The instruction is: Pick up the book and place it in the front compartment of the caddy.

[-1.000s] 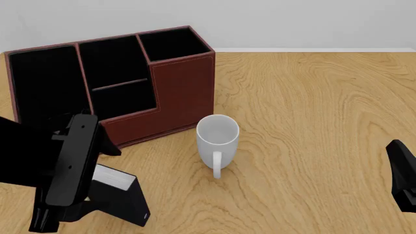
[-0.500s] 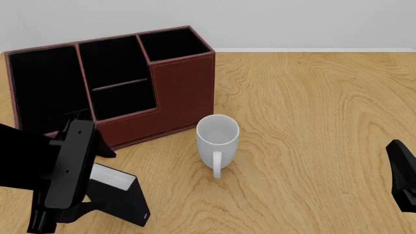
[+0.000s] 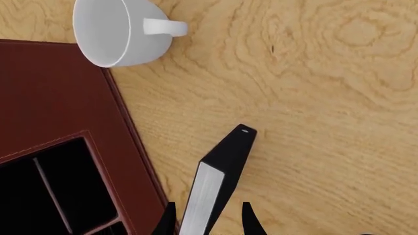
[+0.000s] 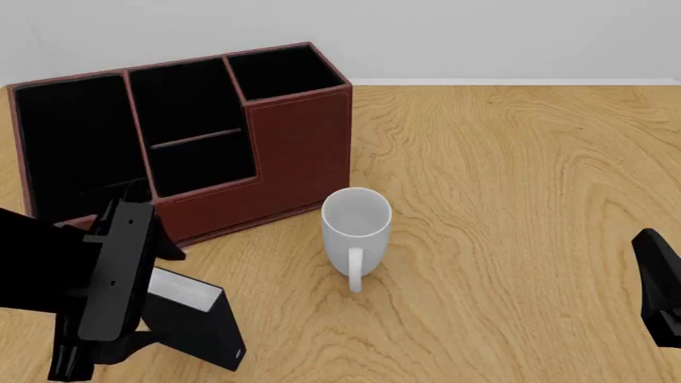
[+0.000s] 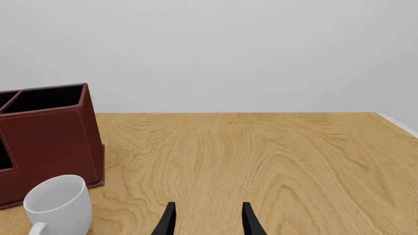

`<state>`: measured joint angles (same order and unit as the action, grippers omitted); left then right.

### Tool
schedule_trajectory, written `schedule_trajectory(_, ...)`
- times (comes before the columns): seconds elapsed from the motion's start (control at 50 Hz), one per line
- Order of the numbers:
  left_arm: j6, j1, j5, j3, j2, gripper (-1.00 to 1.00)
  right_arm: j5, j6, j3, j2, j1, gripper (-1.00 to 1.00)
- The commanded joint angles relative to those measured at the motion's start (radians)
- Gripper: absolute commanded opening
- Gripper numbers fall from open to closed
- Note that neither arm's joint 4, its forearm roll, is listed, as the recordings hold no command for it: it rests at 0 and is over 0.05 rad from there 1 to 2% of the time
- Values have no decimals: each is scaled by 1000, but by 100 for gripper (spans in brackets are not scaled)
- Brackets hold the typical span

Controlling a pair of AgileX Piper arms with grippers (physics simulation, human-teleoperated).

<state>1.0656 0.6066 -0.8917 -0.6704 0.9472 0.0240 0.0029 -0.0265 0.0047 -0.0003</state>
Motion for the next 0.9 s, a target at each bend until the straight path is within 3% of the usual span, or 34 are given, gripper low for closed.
schedule_trajectory(0.02,7,-20,16,18,3,100,0,0,0,0,0,100)
schedule_trajectory(0.2,-1,-26,28,21,17,100,0,0,0,0,0,100)
schedule_trajectory(0.9,80,-120,40,51,-3,100,0,0,0,0,0,100)
